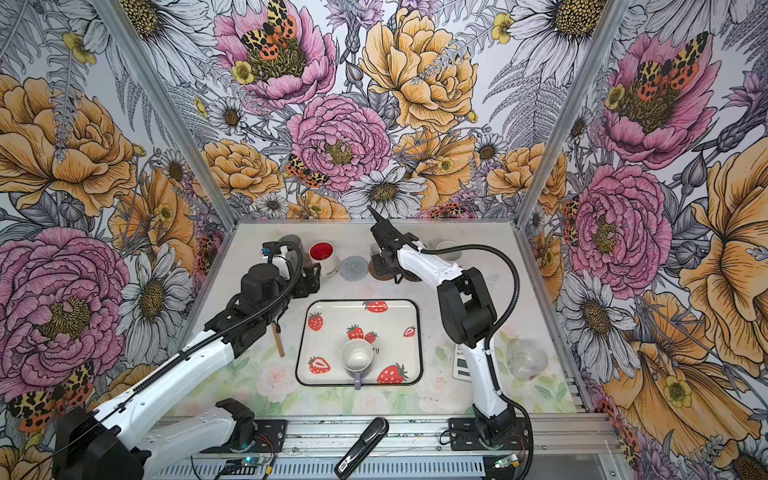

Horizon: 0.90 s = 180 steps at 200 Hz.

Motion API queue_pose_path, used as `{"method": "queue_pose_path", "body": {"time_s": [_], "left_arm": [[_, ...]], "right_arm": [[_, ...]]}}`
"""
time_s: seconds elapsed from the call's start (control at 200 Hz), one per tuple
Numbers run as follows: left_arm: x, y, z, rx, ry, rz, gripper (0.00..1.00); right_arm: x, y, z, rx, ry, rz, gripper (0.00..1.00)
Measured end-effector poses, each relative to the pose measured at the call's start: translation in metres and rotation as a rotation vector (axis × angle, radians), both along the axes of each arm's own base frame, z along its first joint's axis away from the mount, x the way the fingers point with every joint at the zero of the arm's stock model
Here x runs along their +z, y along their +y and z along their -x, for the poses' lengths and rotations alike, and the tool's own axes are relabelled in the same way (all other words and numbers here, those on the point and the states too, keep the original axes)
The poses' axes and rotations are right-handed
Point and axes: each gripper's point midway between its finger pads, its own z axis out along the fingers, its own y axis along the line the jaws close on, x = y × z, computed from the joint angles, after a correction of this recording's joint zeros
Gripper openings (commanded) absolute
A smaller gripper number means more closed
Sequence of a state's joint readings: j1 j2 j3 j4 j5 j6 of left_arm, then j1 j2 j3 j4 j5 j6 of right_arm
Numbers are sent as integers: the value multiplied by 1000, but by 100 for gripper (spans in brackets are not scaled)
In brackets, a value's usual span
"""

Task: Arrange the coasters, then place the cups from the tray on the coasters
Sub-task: 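Lower the blue floral mug onto the wooden coaster with the right gripper, then open the right gripper and raise it off the blue floral mug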

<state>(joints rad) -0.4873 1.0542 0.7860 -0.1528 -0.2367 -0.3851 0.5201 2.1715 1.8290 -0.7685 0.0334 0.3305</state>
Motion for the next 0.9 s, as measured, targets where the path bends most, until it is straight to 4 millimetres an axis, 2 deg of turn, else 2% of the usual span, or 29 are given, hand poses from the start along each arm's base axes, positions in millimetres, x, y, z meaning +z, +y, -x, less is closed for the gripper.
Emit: {"method": "queue_pose_path", "body": {"time_s": [0.275,0.901], "left_arm": [[0,0,0,0,0,0,92],[-1,0,0,-2,4,-1,92]], "right_arm": [[0,0,-1,-1,-2,-2,38],[15,-4,7,-3,-16,-11,51]]}}
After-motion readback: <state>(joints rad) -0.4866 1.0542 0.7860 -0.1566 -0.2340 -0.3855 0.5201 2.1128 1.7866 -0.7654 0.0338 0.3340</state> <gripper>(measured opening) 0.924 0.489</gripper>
